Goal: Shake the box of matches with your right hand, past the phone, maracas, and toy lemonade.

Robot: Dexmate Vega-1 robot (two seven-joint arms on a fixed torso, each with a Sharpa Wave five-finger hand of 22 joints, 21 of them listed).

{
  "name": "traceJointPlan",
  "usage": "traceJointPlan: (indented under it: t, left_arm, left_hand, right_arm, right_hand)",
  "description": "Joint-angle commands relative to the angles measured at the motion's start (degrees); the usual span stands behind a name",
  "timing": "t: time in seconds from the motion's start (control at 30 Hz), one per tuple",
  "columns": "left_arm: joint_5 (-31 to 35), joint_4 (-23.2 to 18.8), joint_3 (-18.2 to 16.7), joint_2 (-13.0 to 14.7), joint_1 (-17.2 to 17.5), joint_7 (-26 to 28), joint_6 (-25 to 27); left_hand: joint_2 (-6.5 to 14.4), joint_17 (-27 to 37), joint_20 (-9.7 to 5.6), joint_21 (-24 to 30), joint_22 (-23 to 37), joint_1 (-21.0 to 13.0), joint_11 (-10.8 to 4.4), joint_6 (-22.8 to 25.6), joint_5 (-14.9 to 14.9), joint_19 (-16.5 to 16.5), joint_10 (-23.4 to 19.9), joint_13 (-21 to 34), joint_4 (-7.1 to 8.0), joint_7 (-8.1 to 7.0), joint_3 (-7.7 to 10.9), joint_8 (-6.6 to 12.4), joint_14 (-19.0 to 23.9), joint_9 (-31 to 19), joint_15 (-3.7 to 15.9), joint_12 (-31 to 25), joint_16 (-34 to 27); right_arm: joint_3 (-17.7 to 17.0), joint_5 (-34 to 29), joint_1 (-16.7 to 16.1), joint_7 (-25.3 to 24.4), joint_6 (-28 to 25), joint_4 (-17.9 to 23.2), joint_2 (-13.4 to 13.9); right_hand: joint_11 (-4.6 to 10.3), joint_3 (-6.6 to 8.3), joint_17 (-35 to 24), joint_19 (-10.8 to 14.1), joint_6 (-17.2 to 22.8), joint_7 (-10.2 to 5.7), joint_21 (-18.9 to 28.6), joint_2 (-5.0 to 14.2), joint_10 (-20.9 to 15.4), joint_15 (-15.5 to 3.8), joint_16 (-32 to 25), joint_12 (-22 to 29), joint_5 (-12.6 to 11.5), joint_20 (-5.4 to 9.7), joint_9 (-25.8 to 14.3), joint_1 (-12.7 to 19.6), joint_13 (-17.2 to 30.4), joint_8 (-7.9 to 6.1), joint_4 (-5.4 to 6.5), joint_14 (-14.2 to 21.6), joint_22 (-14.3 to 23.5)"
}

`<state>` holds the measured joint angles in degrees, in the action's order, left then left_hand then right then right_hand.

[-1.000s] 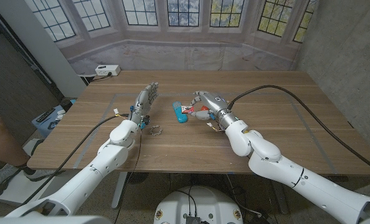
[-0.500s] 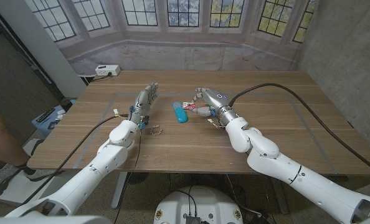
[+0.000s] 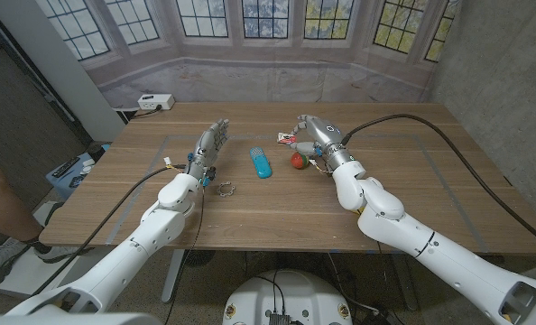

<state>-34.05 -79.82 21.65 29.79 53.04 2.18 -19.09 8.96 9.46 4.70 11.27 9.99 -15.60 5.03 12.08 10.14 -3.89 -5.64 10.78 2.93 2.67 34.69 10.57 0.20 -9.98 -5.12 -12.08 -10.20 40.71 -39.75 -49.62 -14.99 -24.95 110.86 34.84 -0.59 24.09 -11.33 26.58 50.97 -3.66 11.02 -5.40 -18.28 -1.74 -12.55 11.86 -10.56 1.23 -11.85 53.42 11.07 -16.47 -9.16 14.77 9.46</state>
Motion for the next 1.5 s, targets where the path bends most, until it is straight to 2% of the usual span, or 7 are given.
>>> traceJointPlan:
  t: [0.03,0.33,0.83,1.13,1.5]
  left_arm:
    - [0.39,-0.50,0.18,0.14,0.03,0.14,0.09]
    - [0.58,-1.01,0.15,0.22,0.23,0.47,0.10]
    - [1.04,-2.62,0.23,0.66,0.67,1.15,0.77]
    - [1.13,-2.98,0.43,0.69,0.74,1.04,0.93]
    - [1.09,-3.19,0.50,0.86,0.85,0.76,1.05]
  left_hand:
    - [-0.13,0.25,0.19,0.03,0.09,0.37,-0.27,0.79,-0.15,-0.32,-0.55,0.14,-0.32,-0.02,0.29,0.18,0.42,-0.33,-0.30,-0.02,-0.01]
    - [-0.15,0.26,0.19,0.03,0.09,0.46,-0.38,0.79,-0.15,-0.31,-0.60,0.14,-0.34,-0.09,0.31,0.15,0.43,-0.34,-0.23,-0.02,-0.01]
    - [-0.16,0.27,0.16,0.01,0.09,0.61,-0.33,0.86,-0.16,-0.29,-0.63,0.14,-0.37,-0.11,0.38,0.12,0.44,-0.34,-0.27,0.01,0.01]
    - [-0.16,0.27,0.19,0.00,0.09,0.68,-0.38,0.94,-0.16,-0.26,-0.61,0.14,-0.39,-0.09,0.42,0.12,0.43,-0.34,-0.29,0.04,0.02]
    - [-0.17,0.26,0.25,-0.01,0.09,0.75,-0.38,0.95,-0.16,-0.23,-0.69,0.14,-0.43,-0.11,0.47,0.09,0.44,-0.34,-0.34,0.03,0.02]
  right_arm:
    - [-2.03,2.39,1.51,-4.64,-4.48,-3.02,-1.78]
    - [-3.56,5.29,3.21,-8.66,-7.58,-5.82,-2.79]
    - [-4.40,9.26,5.21,-13.26,-10.03,-8.19,-2.73]
    - [-2.17,7.97,6.26,-14.36,-11.76,-8.46,-1.53]
    - [-0.37,7.14,5.67,-14.12,-11.65,-6.34,-0.26]
  right_hand:
    - [0.14,-0.07,-0.15,0.37,0.28,-0.11,0.06,0.27,-0.60,-0.11,-0.24,-0.01,0.27,-0.16,-0.19,0.40,0.11,0.27,0.17,0.45,0.26]
    - [-0.05,-0.12,-0.18,0.36,0.14,-0.06,0.04,0.40,-0.59,0.11,-0.21,-0.09,0.29,-0.27,-0.20,0.47,0.12,0.46,0.19,0.45,0.27]
    - [-0.08,-0.21,-0.20,0.39,0.20,-0.02,0.03,0.49,-0.62,0.09,-0.24,-0.16,0.31,-0.43,-0.22,0.65,0.13,0.61,0.15,0.64,0.27]
    - [0.02,-0.21,-0.24,0.45,0.15,0.01,0.04,0.67,-0.61,0.08,-0.37,-0.21,0.31,-0.54,-0.23,0.76,0.13,0.73,0.17,0.98,0.27]
    - [0.05,-0.29,-0.25,0.48,0.22,-0.01,0.03,0.70,-0.60,0.21,-0.31,-0.26,0.33,-0.51,-0.25,0.84,0.14,0.81,0.16,0.92,0.27]
